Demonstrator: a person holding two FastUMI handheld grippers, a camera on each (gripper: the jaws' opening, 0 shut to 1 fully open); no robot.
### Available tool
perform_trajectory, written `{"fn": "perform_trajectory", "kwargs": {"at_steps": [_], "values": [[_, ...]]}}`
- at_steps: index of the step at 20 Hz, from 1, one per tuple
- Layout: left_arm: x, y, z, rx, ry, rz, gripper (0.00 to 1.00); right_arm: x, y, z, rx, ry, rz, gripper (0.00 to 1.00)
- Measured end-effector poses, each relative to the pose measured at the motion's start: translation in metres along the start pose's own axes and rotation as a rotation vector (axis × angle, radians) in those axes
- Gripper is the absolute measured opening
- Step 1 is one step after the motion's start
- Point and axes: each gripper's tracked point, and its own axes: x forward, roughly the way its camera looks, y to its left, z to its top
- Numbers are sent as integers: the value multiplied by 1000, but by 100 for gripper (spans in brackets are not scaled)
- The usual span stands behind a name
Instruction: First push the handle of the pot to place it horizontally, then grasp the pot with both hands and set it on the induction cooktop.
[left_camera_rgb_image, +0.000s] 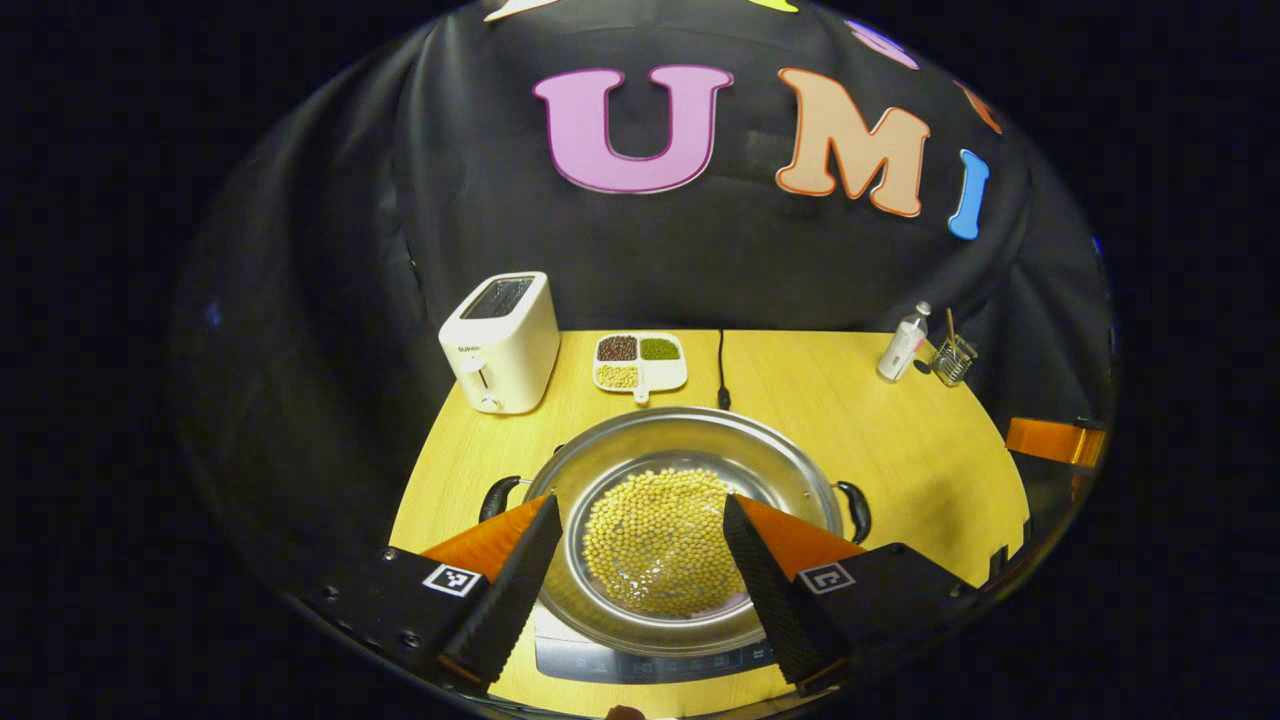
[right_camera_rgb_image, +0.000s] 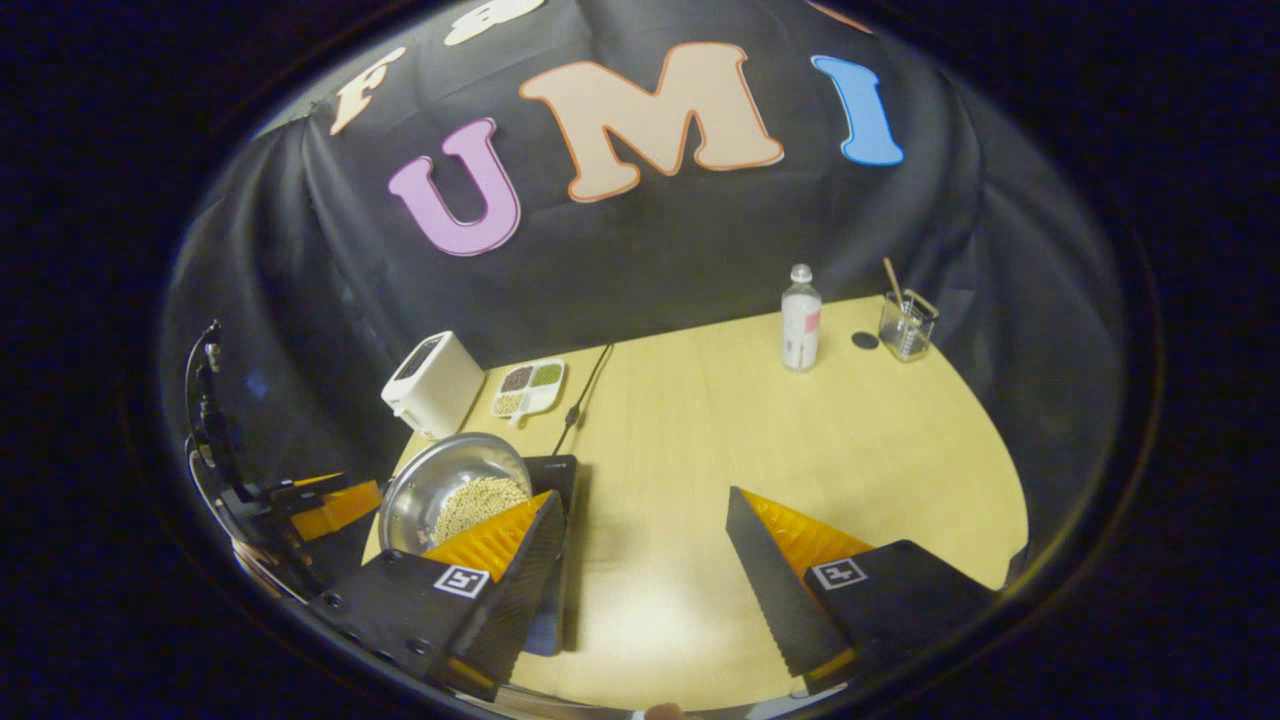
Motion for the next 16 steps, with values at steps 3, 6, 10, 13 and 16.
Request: {"fn": "perform_trajectory", "kwargs": {"at_steps": [3, 6, 10, 13, 16], "values": [[-25, -33, 12, -31, -28, 26, 99, -28, -18, 28, -70, -68, 31, 92], [-55, -73, 36, -52, -94, 20, 99, -65, -38, 59, -104, -152, 57, 100], [-96, -118, 80, -26, -246, 27, 99, -108, -65, 96, -145, -271, 55, 92], [-126, -146, 110, 1, -381, 60, 98, -143, -83, 113, -154, -337, 72, 93], [-152, -177, 126, 18, -491, 68, 98, -179, -107, 129, -179, -409, 58, 92]]}}
